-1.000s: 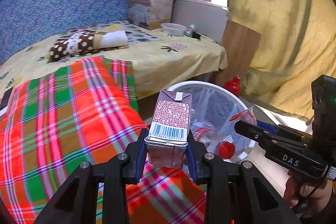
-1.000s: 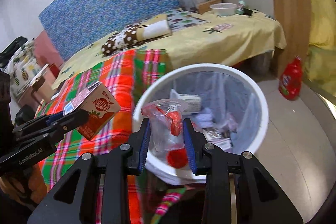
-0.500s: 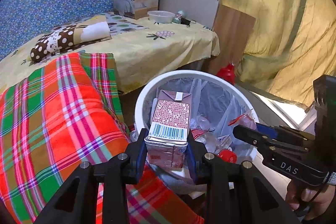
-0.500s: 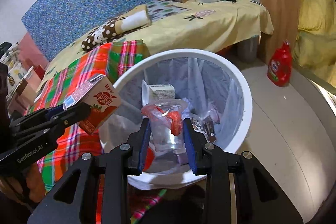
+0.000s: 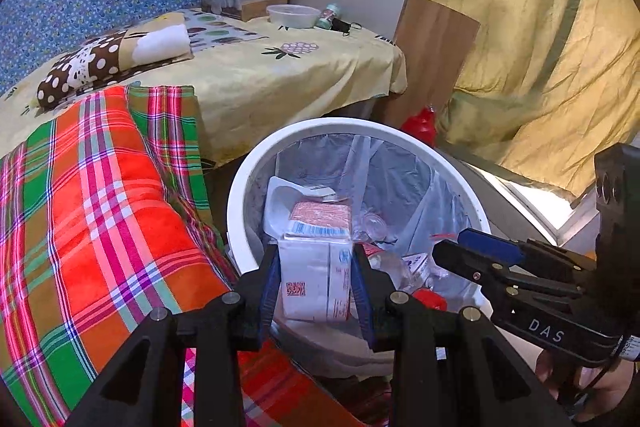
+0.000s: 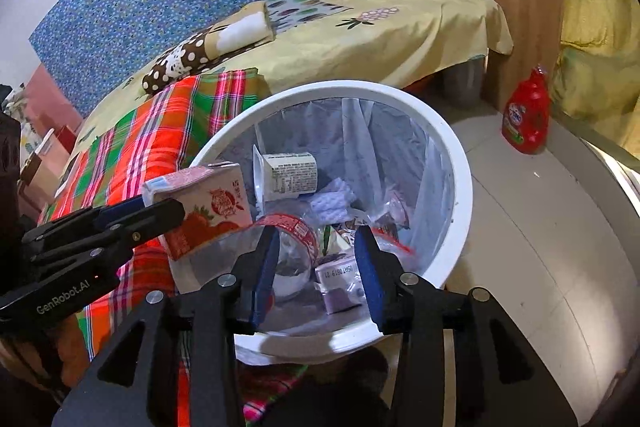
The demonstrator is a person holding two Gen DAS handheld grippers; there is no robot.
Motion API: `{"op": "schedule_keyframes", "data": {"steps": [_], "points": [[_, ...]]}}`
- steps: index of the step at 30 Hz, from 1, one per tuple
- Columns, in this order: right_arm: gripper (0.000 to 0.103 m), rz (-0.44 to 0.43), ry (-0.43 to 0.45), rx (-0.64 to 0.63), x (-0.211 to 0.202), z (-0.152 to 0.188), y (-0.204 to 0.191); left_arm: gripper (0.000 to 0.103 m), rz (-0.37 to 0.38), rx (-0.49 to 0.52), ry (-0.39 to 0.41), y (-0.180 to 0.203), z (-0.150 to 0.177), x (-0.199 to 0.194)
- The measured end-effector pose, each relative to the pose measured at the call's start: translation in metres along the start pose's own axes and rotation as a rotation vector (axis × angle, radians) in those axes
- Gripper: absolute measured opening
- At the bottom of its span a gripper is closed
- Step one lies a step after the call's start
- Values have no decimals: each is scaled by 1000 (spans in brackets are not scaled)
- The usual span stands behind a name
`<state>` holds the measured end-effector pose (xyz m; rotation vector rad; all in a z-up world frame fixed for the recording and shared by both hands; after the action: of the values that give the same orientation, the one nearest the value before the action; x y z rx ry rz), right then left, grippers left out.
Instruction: Collect trash
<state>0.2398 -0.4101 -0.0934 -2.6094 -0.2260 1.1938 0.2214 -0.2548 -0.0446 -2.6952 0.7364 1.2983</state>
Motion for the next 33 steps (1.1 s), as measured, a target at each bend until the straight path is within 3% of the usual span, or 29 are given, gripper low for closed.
{"op": "schedule_keyframes", "data": {"steps": [7, 33], "points": [[42, 0, 27, -12, -11, 0, -4, 44, 9, -17, 37, 0, -1, -15], [42, -44, 122, -134, -59, 25, -64, 47, -70, -61, 107, -12, 51, -100]]}}
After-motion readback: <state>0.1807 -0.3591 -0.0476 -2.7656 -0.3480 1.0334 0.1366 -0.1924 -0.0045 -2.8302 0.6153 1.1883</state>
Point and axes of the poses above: each gripper's, at about its wrist camera, not at the fingertips, and x roughly the way its jaws point, y to its right, z to its underside, the point moved 3 cm from there along x, roughly the way its jaws point, and after that the axes turned 3 degrees about -z, right-handed, at the moved point
